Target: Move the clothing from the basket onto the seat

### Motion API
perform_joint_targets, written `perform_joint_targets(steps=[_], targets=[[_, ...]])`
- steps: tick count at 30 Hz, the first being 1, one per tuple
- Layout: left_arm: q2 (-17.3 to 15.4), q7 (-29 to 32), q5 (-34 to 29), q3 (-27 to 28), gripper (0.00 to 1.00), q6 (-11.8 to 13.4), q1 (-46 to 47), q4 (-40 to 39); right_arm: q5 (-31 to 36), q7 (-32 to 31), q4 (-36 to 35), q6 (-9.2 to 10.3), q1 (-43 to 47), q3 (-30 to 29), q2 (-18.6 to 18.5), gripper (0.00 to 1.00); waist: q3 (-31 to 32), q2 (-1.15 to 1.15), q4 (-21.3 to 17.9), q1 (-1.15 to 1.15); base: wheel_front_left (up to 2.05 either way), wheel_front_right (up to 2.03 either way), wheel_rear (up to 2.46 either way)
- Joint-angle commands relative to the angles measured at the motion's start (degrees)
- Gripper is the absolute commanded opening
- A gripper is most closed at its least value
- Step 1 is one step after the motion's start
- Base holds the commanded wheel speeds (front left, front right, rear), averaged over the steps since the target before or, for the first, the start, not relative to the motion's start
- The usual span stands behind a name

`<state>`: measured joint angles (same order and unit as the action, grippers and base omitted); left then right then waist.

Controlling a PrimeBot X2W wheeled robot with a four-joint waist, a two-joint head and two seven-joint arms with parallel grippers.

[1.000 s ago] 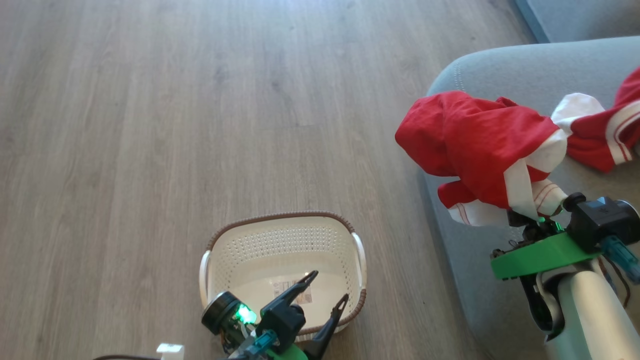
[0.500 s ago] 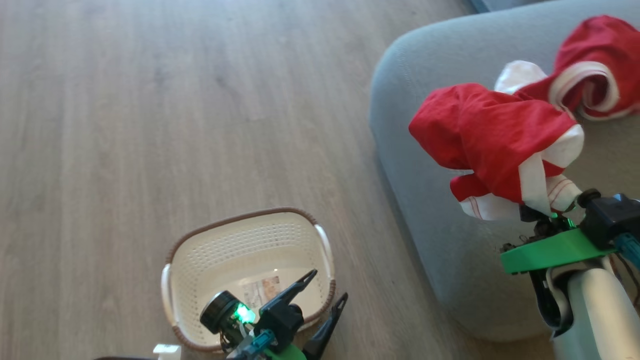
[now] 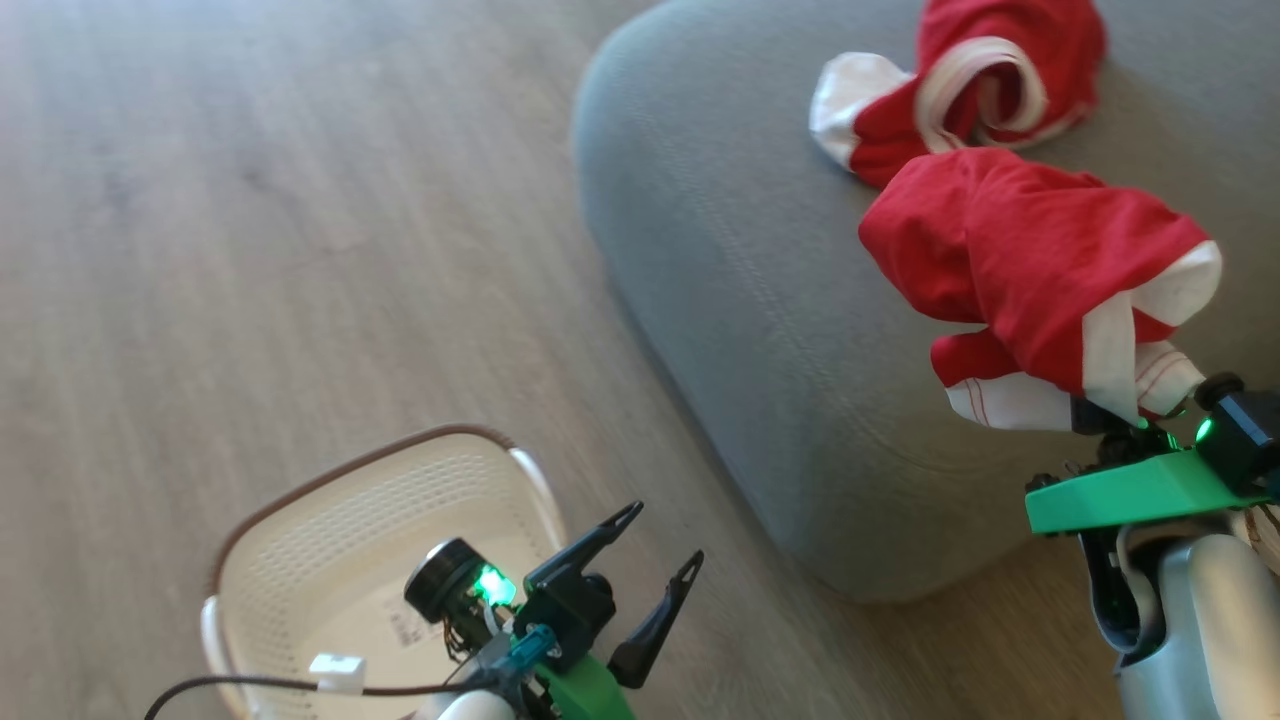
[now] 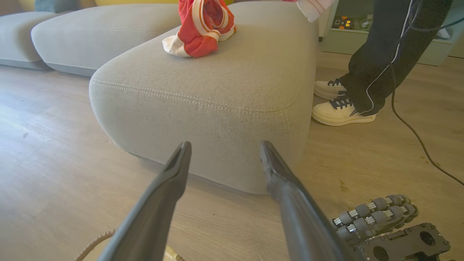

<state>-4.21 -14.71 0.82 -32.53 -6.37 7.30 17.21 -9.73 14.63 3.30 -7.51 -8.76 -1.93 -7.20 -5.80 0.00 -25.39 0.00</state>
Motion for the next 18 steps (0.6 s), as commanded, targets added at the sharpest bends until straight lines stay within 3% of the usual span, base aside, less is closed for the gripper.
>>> perform_joint_targets(steps=[1, 6, 18], targets=[[-0.3, -0.3, -0.5, 1.3, 1.00, 0.0, 2.6, -1.8, -0.3, 0.4, -2.2, 0.02, -2.0, 0.6, 0.2, 0.00, -1.5, 0.00, -2.7, 0.00, 0.00, 0.00, 0.00], [-0.5, -0.3, -1.1, -0.8, 1.00, -0.3, 3.9, -1.4, -0.4, 0.4, -2.4, 0.02, -1.9, -0.7, 0.9, 0.00, -2.7, 0.00, -4.7, 0.00, 0.00, 0.00, 0.00], [-1.6, -0.3, -0.3, -2.3, 1.00, -0.6, 5.4, -0.6, -0.2, 0.4, -3.1, 0.02, -1.8, -2.3, 1.9, 0.00, -4.0, 0.00, -5.1, 0.00, 0.00, 0.00, 0.00]])
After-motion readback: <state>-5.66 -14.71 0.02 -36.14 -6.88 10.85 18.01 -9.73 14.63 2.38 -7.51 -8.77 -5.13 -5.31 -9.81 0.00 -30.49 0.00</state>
